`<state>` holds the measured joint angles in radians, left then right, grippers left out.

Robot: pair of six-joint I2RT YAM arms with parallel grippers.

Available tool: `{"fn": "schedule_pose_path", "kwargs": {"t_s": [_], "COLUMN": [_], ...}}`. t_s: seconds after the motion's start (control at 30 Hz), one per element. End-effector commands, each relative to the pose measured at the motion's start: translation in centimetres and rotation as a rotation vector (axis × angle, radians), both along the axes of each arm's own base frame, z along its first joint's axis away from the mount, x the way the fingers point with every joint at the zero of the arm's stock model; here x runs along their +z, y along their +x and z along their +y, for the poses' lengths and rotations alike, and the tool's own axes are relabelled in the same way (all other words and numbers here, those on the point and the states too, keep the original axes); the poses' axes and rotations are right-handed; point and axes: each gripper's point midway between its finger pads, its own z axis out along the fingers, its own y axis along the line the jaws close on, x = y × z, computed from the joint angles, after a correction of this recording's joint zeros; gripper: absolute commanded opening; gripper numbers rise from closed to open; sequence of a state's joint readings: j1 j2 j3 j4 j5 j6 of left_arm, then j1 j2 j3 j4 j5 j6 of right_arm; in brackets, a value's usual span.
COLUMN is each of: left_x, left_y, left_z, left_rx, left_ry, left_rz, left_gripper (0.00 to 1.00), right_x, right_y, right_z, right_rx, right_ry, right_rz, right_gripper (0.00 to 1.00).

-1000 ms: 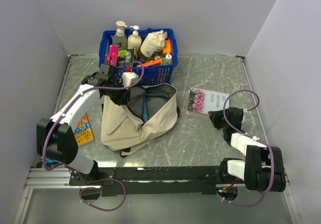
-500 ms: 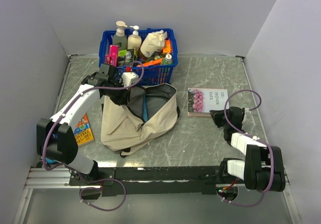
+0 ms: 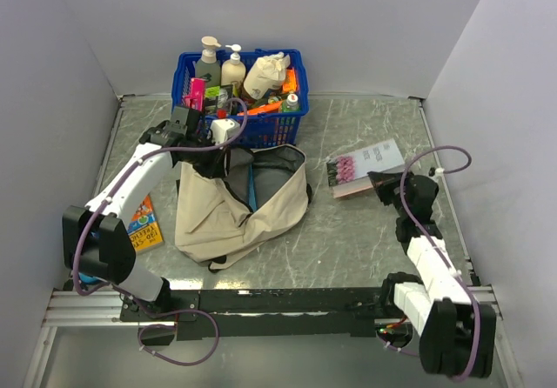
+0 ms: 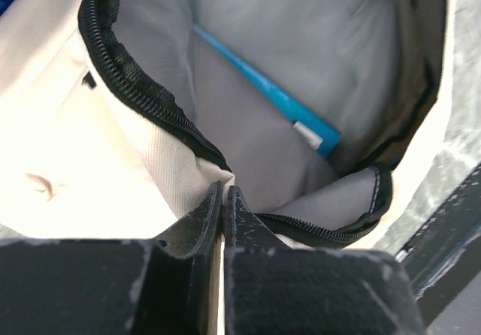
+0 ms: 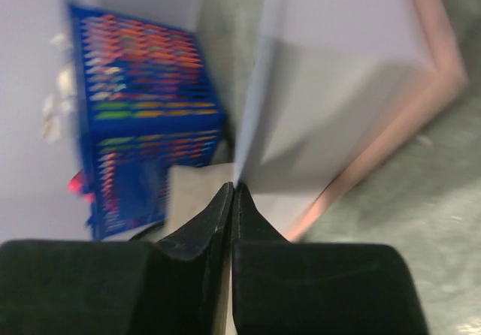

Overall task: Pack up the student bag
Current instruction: Pick up the book from the center of the board, then place the book in the student bag.

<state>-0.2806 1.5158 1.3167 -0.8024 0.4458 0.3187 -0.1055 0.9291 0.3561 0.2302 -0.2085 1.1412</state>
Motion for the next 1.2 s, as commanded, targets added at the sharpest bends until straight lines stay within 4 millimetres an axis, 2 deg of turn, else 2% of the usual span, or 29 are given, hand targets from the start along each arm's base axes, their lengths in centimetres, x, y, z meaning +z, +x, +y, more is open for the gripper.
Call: {"fn": "schedule_pose_path", "kwargs": {"t_s": [0.0,0.07,0.17,0.33,0.37,0.43,0.47,0.5,0.57,0.63,0.7,0.73,0.8,0.9,0.93,1.03,1.17], "left_x": [2.3,2.6,2.9,3.5,3.6,3.8,3.8,4.2,4.5,5.3,6.3,6.6,7.6,8.5,8.7,9.0,9.2], "left_y": [0.5,0.7,0.8,0.3,0.1,0.4,0.2,0.3,0.4,0.4,0.2,0.0,-0.5,-1.4,-1.5,-1.7,-2.2], "left_z": [-1.8,-2.7,-3.9,-5.6,-6.1,-6.5,-6.8,-6.9,-6.9,-6.9,-6.8,-6.7,-6.5,-6.0,-5.8,-5.4,-5.5], "left_rx": [-0.020,-0.045,-0.075,-0.141,-0.152,-0.153,-0.158,-0.158,-0.152,-0.150,-0.149,-0.150,-0.151,-0.150,-0.142,-0.128,-0.138], "left_ry": [-0.104,-0.118,-0.135,-0.165,-0.163,-0.158,-0.156,-0.161,-0.165,-0.172,-0.177,-0.178,-0.185,-0.187,-0.182,-0.177,-0.193], "left_rz": [-0.007,-0.035,-0.055,-0.074,-0.084,-0.108,-0.102,-0.103,-0.106,-0.125,-0.144,-0.150,-0.171,-0.190,-0.200,-0.229,-0.218], "left_gripper": [0.06,0.05,0.04,0.03,0.04,0.03,0.03,0.03,0.03,0.02,0.02,0.02,0.02,0.02,0.02,0.01,0.01], "right_x": [7.7,9.9,12.2,14.5,15.5,16.1,17.3,17.4,17.9,17.2,16.9,15.9,15.2,13.2,11.9,10.7,10.2], "right_y": [0.1,-0.2,-0.4,-0.6,-0.7,-0.8,-0.9,-1.3,-1.4,-1.5,-1.4,-1.3,-1.2,-1.1,-1.3,-1.8,-2.5], "right_z": [0.6,1.3,2.3,5.0,5.8,7.4,8.1,9.6,11.0,12.9,13.8,14.6,15.5,17.0,17.5,17.7,18.6], "right_rx": [0.050,0.083,0.118,0.213,0.238,0.287,0.310,0.358,0.395,0.451,0.479,0.504,0.531,0.588,0.607,0.615,0.646], "right_ry": [-0.026,-0.007,0.031,0.069,0.073,0.070,0.054,0.056,0.052,0.049,0.037,0.036,0.019,-0.012,-0.023,-0.045,-0.061], "right_rz": [-0.178,-0.221,-0.277,-0.319,-0.342,-0.338,-0.363,-0.350,-0.351,-0.319,-0.305,-0.274,-0.254,-0.150,-0.084,-0.047,-0.026], "right_gripper": [0.00,0.00,0.00,0.00,0.00,0.00,0.00,0.00,0.00,0.00,0.00,0.00,0.00,0.00,0.00,0.00,0.00]}}
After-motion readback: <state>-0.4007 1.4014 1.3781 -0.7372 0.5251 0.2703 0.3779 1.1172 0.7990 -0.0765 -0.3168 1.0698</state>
